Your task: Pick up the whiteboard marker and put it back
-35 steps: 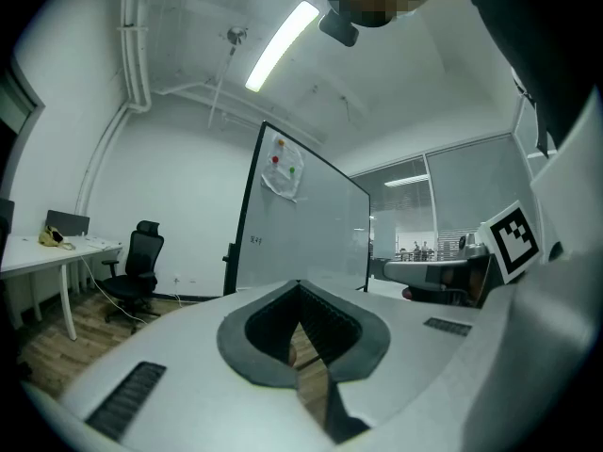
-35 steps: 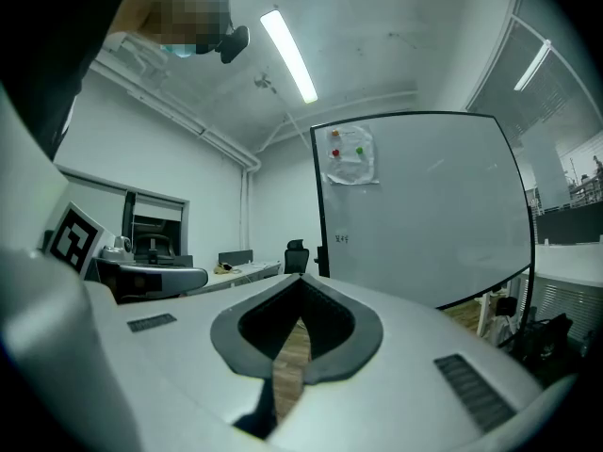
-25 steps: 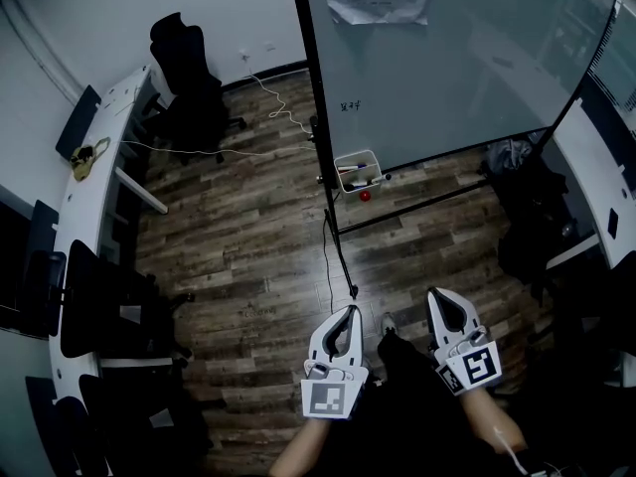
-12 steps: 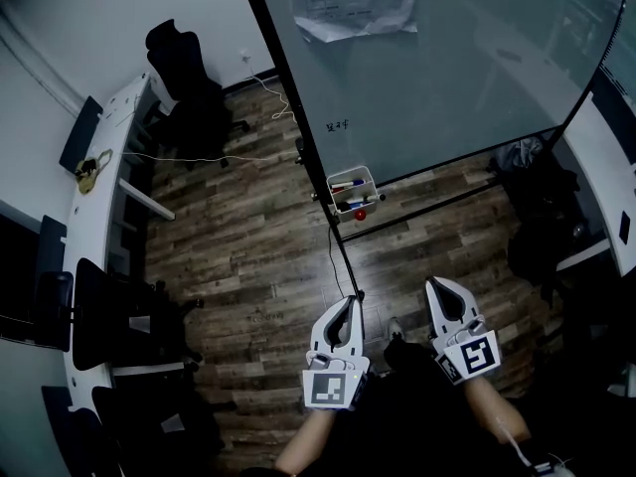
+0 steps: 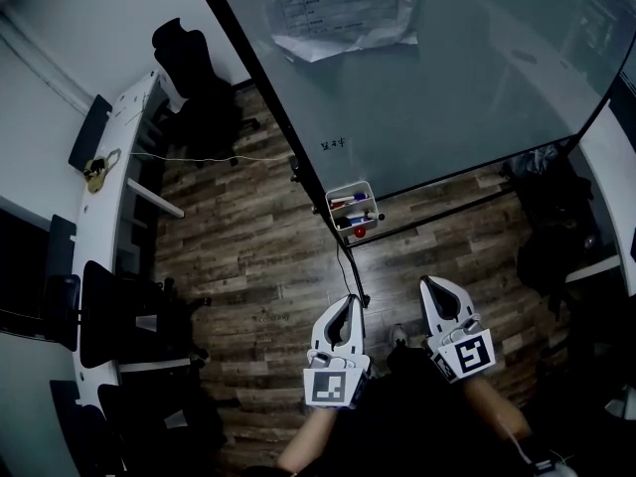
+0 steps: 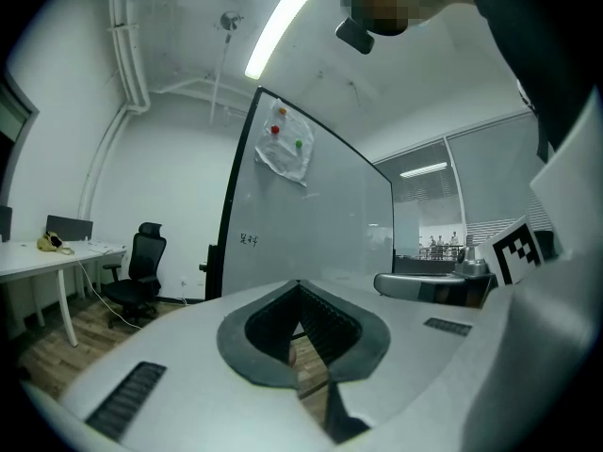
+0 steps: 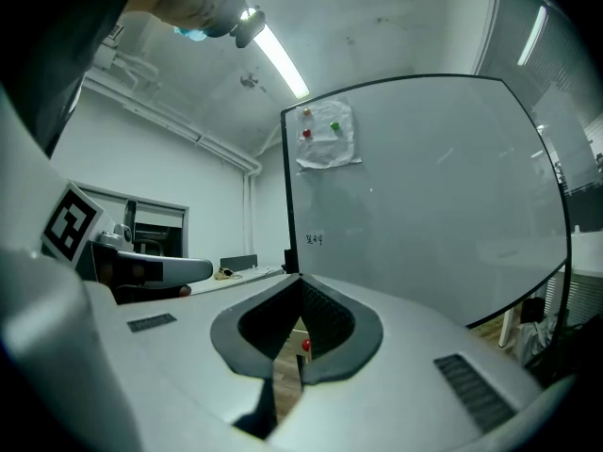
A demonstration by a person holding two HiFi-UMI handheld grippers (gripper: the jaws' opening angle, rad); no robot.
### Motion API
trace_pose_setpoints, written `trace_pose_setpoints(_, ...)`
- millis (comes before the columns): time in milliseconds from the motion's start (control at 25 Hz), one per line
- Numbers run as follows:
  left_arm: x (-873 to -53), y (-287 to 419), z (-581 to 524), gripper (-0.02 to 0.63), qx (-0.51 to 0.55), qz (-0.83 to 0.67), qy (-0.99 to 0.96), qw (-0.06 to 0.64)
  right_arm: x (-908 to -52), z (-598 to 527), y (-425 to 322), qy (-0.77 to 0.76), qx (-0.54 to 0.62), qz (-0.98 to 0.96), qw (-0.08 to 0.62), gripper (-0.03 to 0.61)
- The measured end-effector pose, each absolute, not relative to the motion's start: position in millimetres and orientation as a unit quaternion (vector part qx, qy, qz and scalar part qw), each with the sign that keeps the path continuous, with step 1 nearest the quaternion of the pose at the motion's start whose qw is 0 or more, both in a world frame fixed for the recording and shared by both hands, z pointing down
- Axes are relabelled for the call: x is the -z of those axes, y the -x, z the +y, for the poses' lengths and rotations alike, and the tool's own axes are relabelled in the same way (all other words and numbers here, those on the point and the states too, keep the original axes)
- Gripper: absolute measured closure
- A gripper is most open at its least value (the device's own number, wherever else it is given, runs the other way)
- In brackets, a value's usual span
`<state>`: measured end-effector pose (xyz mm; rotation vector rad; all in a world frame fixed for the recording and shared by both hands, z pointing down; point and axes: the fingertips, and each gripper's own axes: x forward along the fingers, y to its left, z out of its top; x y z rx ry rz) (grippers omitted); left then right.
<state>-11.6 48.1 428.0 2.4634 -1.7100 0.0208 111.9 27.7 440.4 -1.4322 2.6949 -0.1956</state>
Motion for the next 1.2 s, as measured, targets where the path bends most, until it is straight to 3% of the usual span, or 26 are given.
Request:
trace_pose_setpoints(920, -438, 19, -10, 0.612, -0.023, -0.589, -0.804, 0.080, -466, -40, -95, 0.449, 0.076, 0.890, 0.017, 0.571)
trace_pose_setpoints(1200, -444, 32, -42, 0.612, -0.021, -0.570, -0.816, 0.093, -484, -65, -81, 0.473, 0.093, 0.876, -0.026, 0.571)
